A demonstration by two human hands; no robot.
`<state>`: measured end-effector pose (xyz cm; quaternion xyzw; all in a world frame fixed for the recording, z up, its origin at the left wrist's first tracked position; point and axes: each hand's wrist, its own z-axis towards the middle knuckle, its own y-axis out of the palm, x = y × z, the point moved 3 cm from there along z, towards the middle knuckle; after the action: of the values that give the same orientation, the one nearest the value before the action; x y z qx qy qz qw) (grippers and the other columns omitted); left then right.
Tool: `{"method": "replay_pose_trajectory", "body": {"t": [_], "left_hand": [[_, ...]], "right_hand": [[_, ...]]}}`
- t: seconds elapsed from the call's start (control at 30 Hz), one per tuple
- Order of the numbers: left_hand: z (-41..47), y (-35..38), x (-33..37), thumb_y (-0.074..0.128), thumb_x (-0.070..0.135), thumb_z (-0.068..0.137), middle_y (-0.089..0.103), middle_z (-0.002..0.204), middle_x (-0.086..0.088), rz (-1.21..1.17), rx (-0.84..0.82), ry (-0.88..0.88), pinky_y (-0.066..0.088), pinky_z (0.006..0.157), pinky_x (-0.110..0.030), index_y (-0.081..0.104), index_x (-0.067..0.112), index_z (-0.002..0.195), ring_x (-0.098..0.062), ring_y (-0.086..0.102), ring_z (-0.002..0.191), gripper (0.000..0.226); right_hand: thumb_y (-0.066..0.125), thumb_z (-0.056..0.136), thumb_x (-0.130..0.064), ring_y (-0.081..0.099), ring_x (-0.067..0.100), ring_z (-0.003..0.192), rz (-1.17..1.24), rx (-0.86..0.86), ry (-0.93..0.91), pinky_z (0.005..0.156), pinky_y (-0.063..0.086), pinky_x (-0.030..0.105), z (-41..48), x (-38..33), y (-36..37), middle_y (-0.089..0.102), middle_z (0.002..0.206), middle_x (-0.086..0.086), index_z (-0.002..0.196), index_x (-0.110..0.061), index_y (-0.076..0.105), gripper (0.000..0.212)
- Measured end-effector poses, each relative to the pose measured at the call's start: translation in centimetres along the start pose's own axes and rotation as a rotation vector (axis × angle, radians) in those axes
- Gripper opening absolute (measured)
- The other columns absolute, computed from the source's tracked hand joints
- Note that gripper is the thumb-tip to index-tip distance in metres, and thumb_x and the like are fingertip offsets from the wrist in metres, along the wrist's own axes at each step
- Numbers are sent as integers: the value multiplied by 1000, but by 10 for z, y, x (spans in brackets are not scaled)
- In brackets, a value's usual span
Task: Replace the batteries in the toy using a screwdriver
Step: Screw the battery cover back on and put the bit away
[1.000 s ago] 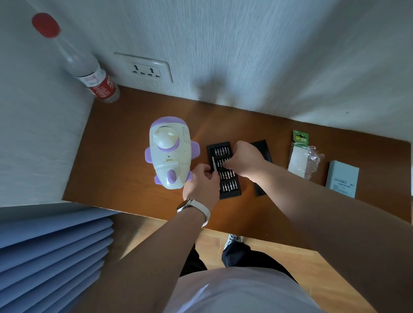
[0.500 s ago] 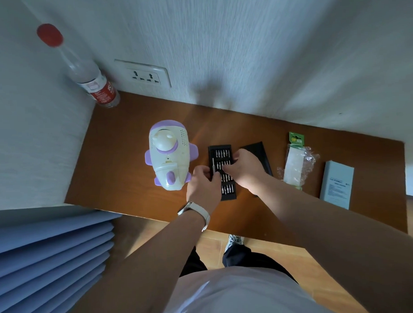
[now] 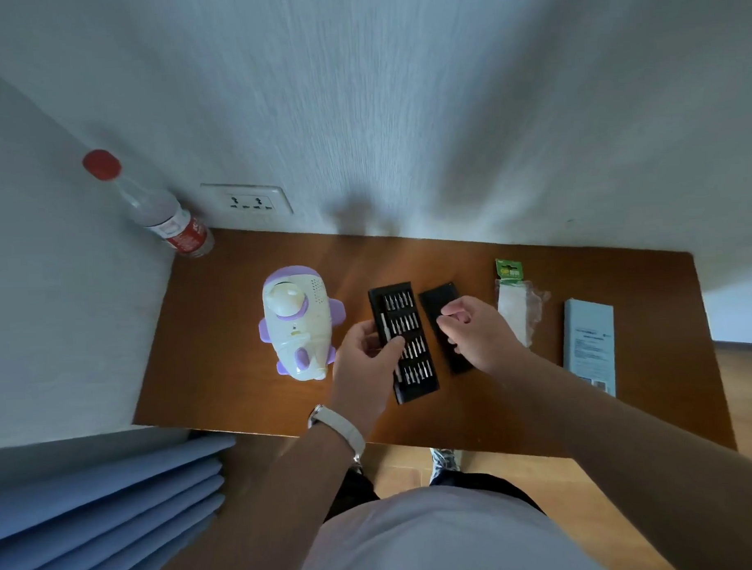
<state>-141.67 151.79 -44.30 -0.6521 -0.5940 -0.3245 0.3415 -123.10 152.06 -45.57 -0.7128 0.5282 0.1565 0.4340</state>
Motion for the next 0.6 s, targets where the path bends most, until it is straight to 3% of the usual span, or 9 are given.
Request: {"method": "replay_pose_trajectory", "body": {"t": [0.1, 0.27, 0.5, 0.6], "left_hand": [[-3, -2, 8, 69, 14, 93, 73, 104, -5, -19, -4, -1, 63, 74, -36, 60, 20, 112, -20, 74, 94, 22], [-8, -6, 18, 68, 13, 94, 72, 104, -6, -12, -13, 18, 61, 70, -32, 59, 20, 109, -19, 74, 92, 19], [-15, -16, 22, 67, 16, 95, 74, 103, -1, 10, -15, 25, 58, 64, -23, 59, 18, 112, -11, 75, 87, 20], [-18, -19, 24, 67, 15, 95, 73, 102, -1, 7, -14, 23, 57, 61, -21, 58, 16, 114, -7, 74, 85, 21]], "right_hand": [[59, 94, -33, 54, 18, 104, -270, 79, 7, 91, 49, 34, 6, 11, -5, 51, 127, 5, 131, -17, 49, 42], [64, 88, -48, 45, 27, 121, -644, 143, -15, 93, 47, 39, 11, 17, 6, 46, 127, 8, 128, -12, 42, 58], [70, 83, -50, 50, 28, 119, -669, 160, 33, 90, 49, 39, 14, 16, 16, 47, 128, 8, 131, -13, 40, 68], [74, 83, -37, 58, 27, 106, -472, 95, 46, 82, 52, 37, 14, 20, 13, 52, 122, 7, 135, -15, 34, 69]]}}
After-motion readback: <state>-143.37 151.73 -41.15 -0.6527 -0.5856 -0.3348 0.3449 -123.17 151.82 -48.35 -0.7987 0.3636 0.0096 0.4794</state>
